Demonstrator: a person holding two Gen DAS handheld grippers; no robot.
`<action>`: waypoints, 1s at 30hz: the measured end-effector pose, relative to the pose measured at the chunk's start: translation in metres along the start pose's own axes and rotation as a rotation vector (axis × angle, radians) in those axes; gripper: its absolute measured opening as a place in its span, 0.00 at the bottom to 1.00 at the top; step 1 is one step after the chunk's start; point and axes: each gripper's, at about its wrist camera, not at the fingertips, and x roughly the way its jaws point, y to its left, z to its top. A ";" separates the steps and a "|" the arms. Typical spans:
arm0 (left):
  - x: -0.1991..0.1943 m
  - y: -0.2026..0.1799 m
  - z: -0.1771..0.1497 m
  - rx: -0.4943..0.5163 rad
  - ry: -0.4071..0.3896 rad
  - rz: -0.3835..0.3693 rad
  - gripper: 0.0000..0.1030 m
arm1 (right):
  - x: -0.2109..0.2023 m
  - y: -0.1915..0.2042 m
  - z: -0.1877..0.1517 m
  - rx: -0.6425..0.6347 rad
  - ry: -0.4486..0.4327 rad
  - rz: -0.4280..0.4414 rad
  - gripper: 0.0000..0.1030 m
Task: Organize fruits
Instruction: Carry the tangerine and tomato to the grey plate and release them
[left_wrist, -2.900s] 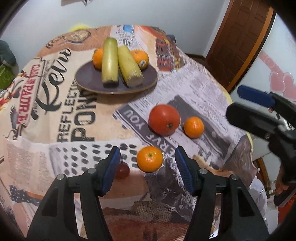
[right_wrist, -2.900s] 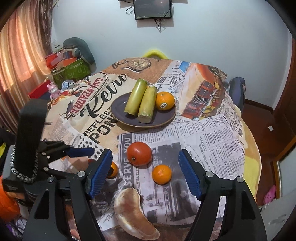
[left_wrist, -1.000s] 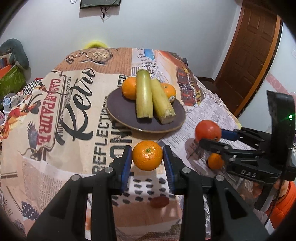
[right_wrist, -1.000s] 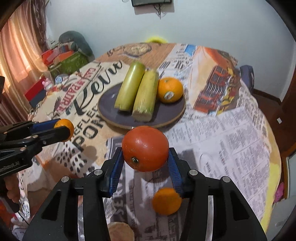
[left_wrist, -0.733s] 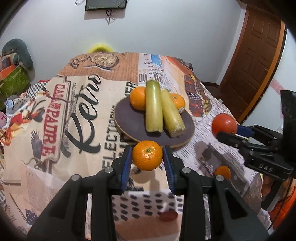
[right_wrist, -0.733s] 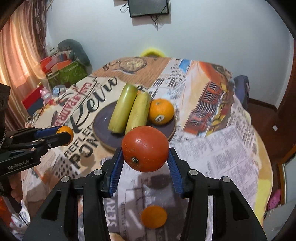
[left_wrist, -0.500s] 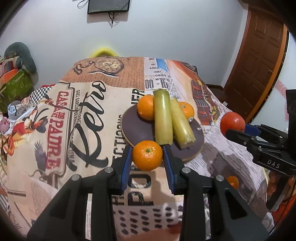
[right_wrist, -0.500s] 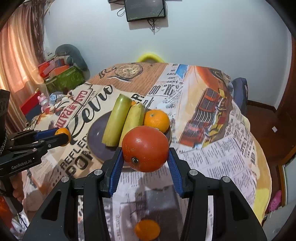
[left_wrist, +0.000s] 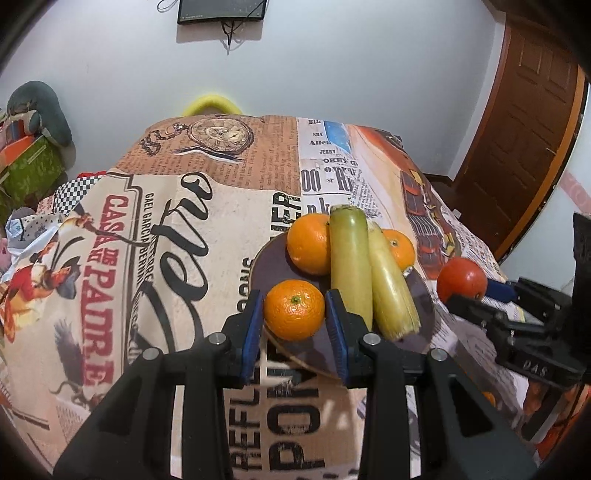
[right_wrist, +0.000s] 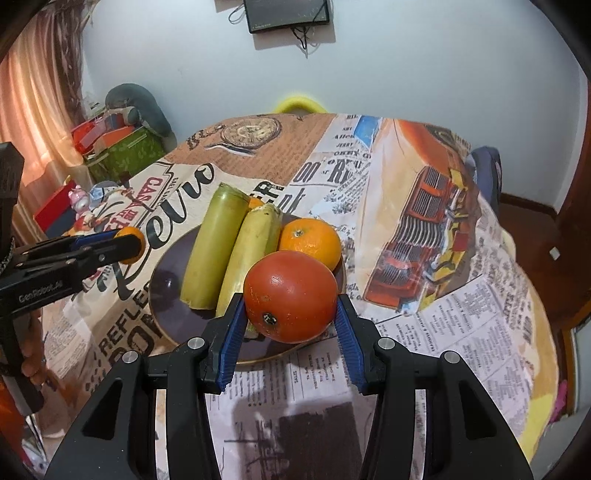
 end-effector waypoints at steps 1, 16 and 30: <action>0.003 0.000 0.001 0.001 0.001 0.001 0.33 | 0.003 0.000 0.000 0.001 0.005 0.004 0.43; 0.054 0.001 0.016 0.007 0.055 0.009 0.33 | 0.027 -0.005 0.002 -0.031 0.035 -0.003 0.43; 0.070 0.007 0.014 -0.034 0.103 0.008 0.36 | 0.041 -0.007 -0.004 -0.056 0.073 -0.003 0.44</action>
